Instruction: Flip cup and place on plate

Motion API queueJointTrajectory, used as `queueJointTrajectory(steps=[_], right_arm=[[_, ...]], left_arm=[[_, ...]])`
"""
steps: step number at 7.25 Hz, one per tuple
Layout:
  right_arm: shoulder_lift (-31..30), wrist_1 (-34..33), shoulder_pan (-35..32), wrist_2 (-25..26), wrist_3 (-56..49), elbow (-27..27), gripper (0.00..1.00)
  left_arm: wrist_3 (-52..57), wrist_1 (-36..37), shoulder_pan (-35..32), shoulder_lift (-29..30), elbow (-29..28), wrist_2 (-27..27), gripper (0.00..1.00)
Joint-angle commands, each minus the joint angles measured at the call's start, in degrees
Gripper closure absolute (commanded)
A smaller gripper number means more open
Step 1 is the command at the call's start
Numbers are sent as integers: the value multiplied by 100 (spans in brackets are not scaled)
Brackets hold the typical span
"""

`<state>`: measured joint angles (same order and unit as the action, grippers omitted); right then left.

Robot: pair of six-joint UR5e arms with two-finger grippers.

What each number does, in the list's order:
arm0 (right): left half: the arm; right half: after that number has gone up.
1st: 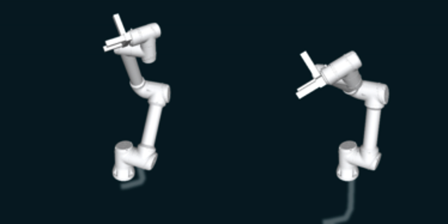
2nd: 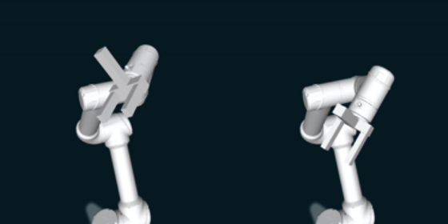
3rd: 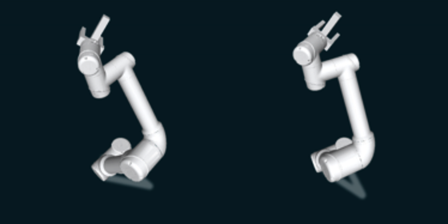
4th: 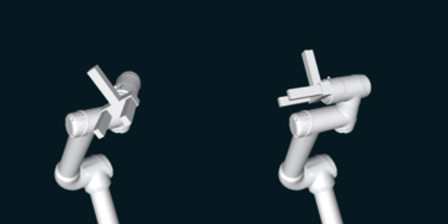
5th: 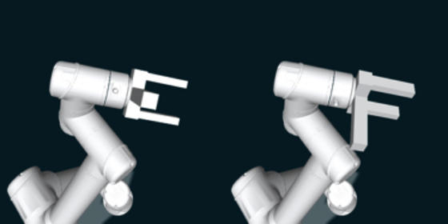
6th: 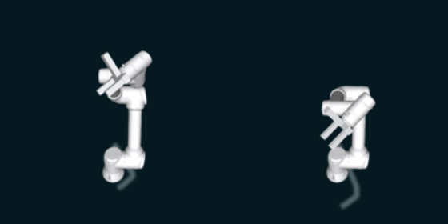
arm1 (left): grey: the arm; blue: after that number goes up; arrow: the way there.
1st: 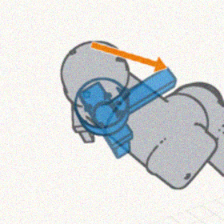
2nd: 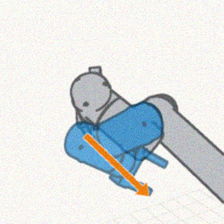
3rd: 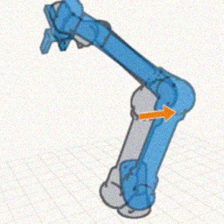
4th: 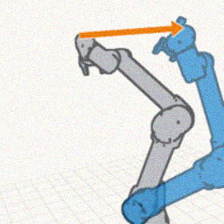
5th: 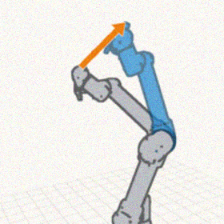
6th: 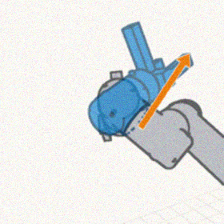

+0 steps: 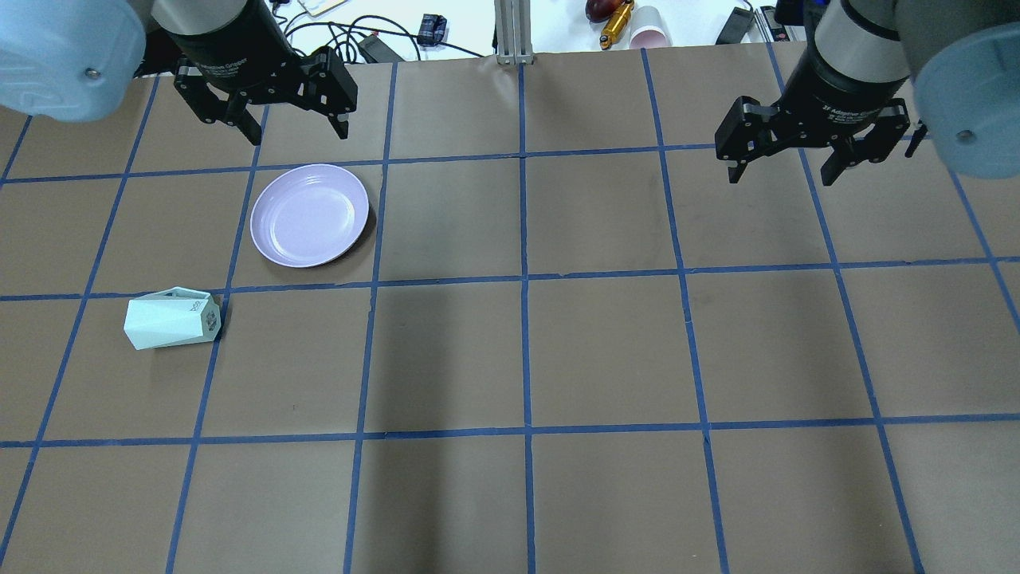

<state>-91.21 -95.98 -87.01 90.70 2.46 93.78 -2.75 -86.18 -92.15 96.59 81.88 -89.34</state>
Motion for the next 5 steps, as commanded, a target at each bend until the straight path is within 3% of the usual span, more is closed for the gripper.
queueJointTrajectory(steps=[1,5], right_arm=[[-2,0,0,0,0,0,0],[-2,0,0,0,0,0,0]], left_arm=[[12,5,-5,18,3,5,0],[12,5,4,-17,3,-13,0]])
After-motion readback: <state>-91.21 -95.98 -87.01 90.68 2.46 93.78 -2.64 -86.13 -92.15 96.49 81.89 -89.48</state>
